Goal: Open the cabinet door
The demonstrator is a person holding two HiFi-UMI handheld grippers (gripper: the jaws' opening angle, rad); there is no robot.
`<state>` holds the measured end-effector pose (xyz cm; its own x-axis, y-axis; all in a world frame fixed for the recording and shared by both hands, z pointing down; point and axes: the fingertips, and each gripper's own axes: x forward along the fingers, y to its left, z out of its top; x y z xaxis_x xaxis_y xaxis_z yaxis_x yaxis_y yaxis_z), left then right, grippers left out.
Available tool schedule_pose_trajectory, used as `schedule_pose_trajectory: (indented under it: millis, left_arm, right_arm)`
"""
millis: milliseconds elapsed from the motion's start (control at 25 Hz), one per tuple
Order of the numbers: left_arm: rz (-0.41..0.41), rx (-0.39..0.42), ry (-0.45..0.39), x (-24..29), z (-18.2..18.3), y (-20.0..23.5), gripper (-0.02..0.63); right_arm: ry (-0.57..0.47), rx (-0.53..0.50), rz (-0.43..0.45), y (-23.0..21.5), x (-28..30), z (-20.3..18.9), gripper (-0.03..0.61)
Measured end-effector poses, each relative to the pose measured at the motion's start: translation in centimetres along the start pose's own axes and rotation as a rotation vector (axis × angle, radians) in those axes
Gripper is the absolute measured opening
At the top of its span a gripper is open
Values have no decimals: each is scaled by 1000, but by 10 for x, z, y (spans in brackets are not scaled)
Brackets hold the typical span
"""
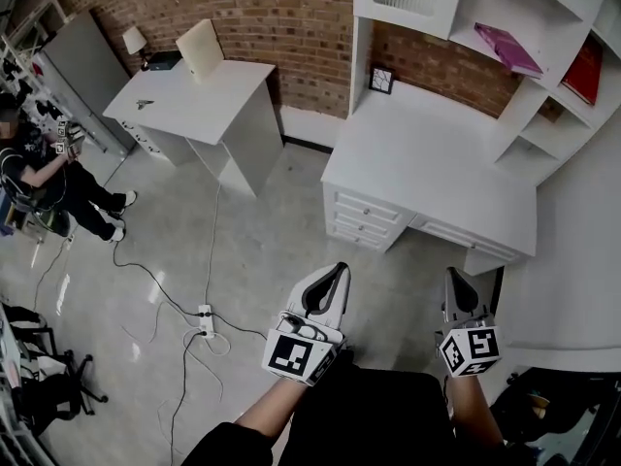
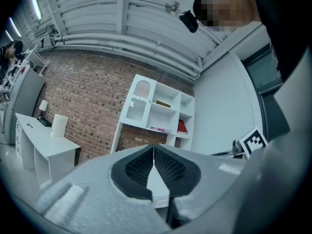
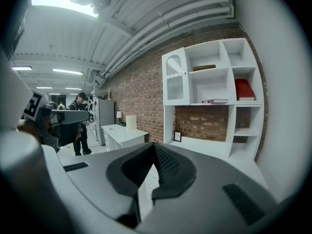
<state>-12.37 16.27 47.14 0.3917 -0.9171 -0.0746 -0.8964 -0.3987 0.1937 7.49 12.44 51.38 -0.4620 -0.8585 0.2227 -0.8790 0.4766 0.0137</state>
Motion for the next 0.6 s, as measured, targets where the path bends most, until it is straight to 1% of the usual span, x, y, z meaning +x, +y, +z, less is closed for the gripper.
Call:
schedule_pose_trajectory:
  millis: [120,280,440,600]
  left_arm:
    - [-13,2,-8,2,6,22,20]
    - [9,-27,-21,0,9,47,20]
    - [18,-38,-15,-4,-1,58,20]
    - [28,-55,2,-6,-11,60,20]
  right_arm:
    - [4,-4,-21,10,12,4,2]
    - [22,-20,-25,20,16,0,2]
    - [41,-27,-38,21,20,-6,2]
    - [34,-30,-23,24,31,-6,2]
